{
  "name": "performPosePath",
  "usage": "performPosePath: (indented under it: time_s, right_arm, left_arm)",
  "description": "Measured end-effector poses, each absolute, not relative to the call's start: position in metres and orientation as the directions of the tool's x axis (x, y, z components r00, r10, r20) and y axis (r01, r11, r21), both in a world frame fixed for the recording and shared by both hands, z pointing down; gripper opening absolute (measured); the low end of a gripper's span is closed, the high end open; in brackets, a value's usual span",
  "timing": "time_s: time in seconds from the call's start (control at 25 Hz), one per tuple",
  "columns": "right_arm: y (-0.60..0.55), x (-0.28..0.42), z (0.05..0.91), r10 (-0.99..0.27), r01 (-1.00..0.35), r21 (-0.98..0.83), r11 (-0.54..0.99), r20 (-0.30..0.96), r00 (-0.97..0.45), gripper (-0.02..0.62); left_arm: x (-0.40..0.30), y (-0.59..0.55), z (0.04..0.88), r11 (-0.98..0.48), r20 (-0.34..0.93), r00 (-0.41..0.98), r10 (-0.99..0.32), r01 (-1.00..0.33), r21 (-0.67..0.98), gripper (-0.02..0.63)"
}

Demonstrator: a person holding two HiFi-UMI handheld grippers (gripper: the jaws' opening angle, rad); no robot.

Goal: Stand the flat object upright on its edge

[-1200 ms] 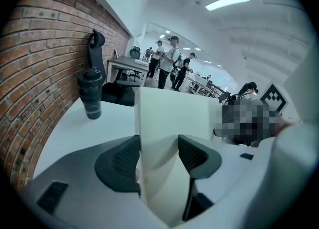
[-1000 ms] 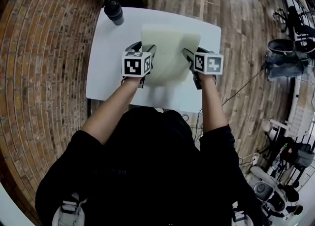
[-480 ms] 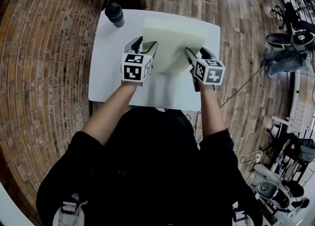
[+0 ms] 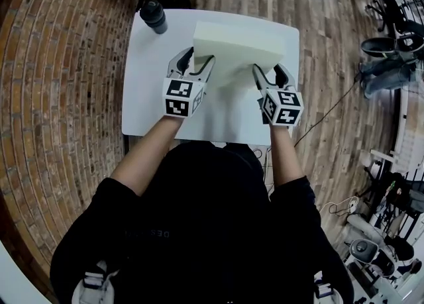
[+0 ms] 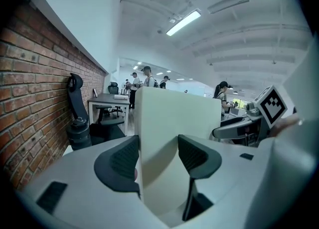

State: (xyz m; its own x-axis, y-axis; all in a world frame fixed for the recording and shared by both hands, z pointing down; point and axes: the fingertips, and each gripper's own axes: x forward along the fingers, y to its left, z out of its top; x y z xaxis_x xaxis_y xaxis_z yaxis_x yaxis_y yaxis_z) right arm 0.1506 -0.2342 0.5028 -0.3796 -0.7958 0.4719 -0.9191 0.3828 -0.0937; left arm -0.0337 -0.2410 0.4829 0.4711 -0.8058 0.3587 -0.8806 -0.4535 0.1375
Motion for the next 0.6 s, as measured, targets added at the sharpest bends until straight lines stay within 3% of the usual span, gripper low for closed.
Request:
performPosePath:
  time_s: [0.6]
  right_arm:
    - [-0.207,0.143,0.496,-0.850,-0.909,-0.018,0.417,0.345,-0.397,0.270]
  left_arm:
    - [-0.039,-0.216,0.480,-0.515,0.224,0.519,-0.825,-0.854,0.081,0.250]
